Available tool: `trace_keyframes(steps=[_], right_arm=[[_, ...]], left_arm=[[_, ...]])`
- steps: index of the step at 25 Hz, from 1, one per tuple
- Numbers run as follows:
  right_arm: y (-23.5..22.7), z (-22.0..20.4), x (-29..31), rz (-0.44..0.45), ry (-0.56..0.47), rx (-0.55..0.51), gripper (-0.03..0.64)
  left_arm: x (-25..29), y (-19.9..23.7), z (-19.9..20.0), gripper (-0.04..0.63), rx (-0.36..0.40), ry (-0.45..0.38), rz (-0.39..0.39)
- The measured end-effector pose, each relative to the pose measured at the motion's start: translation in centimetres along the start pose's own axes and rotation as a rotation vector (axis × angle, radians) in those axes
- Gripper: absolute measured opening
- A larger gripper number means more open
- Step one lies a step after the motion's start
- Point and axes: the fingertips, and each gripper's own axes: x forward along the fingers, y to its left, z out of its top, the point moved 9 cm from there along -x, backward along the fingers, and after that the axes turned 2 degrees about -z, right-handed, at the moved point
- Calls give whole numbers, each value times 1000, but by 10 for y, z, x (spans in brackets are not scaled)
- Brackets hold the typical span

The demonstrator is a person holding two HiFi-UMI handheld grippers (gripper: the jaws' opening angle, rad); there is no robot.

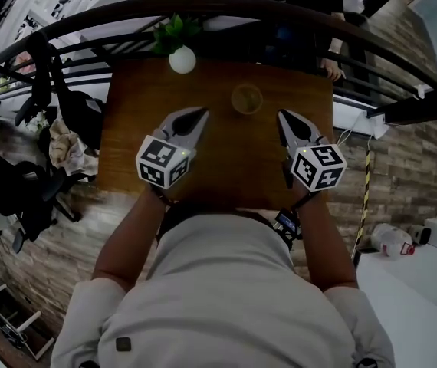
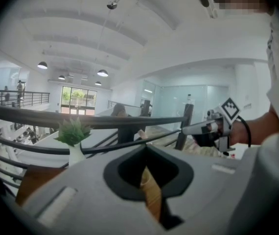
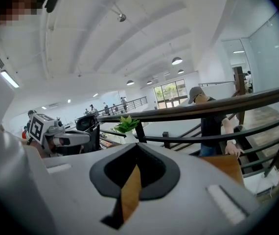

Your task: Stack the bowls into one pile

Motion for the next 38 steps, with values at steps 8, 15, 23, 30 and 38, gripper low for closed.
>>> trace_keyframes(steps=[8,15,23,30,38], right_arm=[[18,-14,-12,40,24,6,8],[54,-20,-16,16,3,-9,9],[123,-31,-34,-30,-11,-17,8],[211,-55,-49,-61,-37,-28,9],[294,-85,-80,-87,-70,-47,9]], left_arm=[[-30,-11,-6,5,20,14,26],[-69,1,-10,5,37,-2,6],[-141,12,-13,5,55,-21,-61],[-225,19,-24,5,62,-58,-119],[-297,7,-43,5,90,-67,-186]])
